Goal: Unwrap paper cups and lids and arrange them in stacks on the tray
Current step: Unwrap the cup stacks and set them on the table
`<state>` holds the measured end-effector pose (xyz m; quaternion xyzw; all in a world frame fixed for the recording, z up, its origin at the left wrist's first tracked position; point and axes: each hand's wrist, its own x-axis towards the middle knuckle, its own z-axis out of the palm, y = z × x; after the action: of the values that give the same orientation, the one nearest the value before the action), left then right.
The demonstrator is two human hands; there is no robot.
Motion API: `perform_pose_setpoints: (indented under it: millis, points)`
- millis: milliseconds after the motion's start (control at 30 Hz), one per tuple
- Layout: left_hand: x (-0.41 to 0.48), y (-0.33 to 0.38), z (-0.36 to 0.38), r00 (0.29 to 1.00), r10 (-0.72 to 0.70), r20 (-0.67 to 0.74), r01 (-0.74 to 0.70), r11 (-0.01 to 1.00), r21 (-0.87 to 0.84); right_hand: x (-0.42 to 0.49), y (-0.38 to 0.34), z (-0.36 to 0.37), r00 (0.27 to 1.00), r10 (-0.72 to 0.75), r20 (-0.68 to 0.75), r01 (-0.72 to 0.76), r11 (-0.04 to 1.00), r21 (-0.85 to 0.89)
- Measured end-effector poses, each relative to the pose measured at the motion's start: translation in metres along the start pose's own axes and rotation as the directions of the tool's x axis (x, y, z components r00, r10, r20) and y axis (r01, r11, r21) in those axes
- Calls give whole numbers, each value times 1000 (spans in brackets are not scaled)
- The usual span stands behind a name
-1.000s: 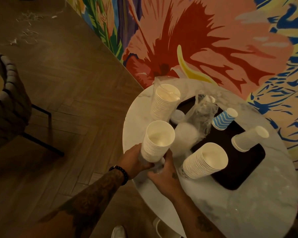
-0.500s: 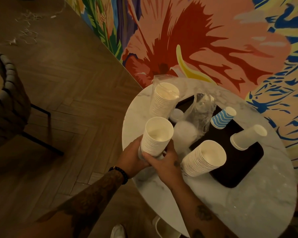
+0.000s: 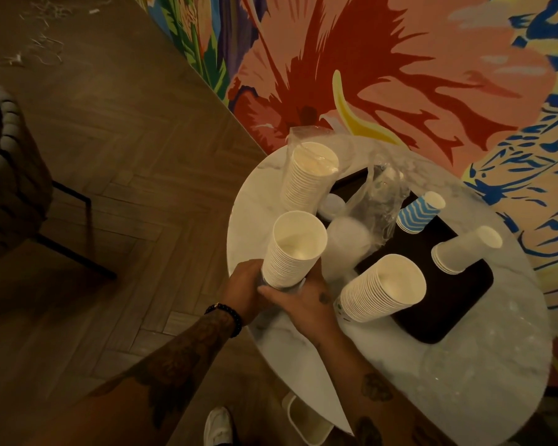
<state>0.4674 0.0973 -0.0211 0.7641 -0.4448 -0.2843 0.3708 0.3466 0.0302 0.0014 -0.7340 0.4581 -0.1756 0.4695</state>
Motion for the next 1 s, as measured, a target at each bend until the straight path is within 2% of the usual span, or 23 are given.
perform_pose_setpoints:
  millis: [133, 300, 533, 667, 800, 1000]
  points:
    - [0, -6, 5, 998, -61, 12, 61, 998, -4, 0, -8, -1, 998, -1, -71, -1, 1000, -18]
    - [-6, -5, 3, 997, -58, 52, 60, 997, -41, -11, -18, -6, 998, -11, -68, 8, 999, -48]
    - [-43, 8, -8, 999, -46, 5, 46, 977, -206, -35, -54, -14, 997, -57, -55, 52, 994, -95]
    - [-67, 25, -10, 997, -61, -56, 50, 982, -181, -62, -67, -35, 989, -136, -58, 135, 991, -21]
    - [-103, 39, 9, 991, -98, -88, 83, 983, -163, -102, -67, -62, 976, -215, -30, 216, 976, 27]
    - [-167, 79, 77, 991, -118, -65, 109, 985, -130, -166, -16, -129, 971, -237, 35, 235, 971, 51]
